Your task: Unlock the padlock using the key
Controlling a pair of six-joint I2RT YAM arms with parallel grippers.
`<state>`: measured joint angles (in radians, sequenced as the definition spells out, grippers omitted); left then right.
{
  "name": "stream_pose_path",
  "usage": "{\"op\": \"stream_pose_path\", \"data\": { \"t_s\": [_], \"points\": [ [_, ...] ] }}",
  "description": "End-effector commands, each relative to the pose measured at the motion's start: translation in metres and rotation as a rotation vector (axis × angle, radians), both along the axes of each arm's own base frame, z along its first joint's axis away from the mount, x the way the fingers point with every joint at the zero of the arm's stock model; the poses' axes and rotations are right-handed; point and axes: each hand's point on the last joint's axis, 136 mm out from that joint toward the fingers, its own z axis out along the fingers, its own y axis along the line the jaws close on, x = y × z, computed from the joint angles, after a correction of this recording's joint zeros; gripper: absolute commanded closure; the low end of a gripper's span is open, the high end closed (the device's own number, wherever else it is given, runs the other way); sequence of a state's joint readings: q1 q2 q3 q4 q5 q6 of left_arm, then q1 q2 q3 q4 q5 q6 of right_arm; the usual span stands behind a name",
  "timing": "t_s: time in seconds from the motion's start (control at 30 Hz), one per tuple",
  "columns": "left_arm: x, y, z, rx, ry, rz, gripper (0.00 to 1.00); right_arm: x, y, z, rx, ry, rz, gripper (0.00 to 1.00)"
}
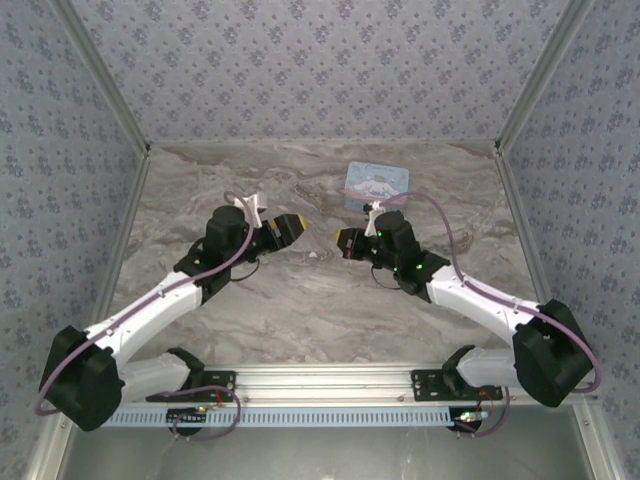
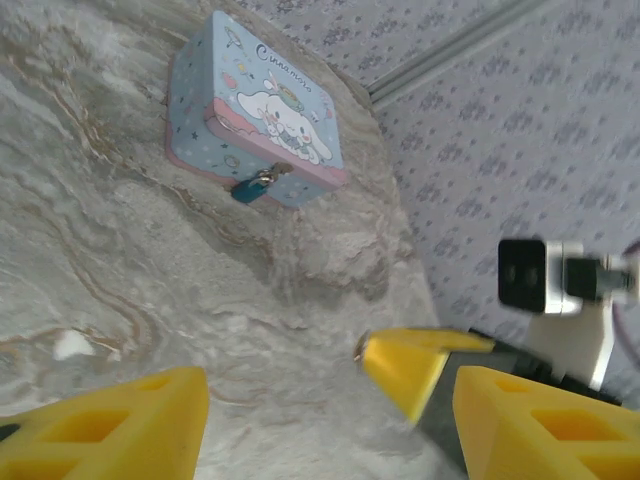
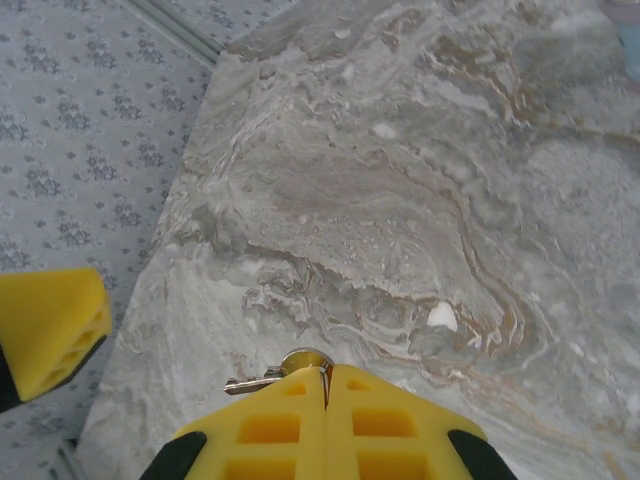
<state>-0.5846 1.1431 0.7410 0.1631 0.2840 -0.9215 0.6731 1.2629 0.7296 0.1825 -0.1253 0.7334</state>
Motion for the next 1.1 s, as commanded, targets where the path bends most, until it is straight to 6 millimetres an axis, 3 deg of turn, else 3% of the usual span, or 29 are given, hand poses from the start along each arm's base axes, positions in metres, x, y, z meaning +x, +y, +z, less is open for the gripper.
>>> {"op": "stream_pose_path", "data": {
  "t_s": [0.0, 0.1, 0.23, 0.53, 0.77, 1.07],
  "points": [
    [0.004, -0.004, 0.015, -0.121, 0.141, 0.059, 0.37, 0.011, -0.002, 0.021, -0.078, -0.179, -0.051, 1.0],
    [0.006, 0.002, 0.009, -0.188, 0.291, 0.152, 0.38, 0.013, -0.001, 0.025, -0.182, -0.296, -0.08, 1.0],
    [-0.002, 0.017, -0.022, -0.258, 0.601, 0.338, 0.39, 0.012, 0.008, 0.037, -0.31, -0.445, -0.106, 1.0],
    [-0.031, 0.012, -0.053, -0.333, 1.023, 0.469, 0.48, 0.006, 0.041, 0.043, -0.449, -0.596, -0.036, 1.0],
    [-0.033, -0.002, -0.061, -0.393, 1.121, 0.488, 0.5, -0.006, 0.067, 0.037, -0.456, -0.626, 0.036, 1.0],
    [-0.031, 0.008, -0.069, -0.444, 1.135, 0.571, 0.53, -0.017, 0.076, 0.028, -0.455, -0.621, 0.067, 1.0]
  ]
}}
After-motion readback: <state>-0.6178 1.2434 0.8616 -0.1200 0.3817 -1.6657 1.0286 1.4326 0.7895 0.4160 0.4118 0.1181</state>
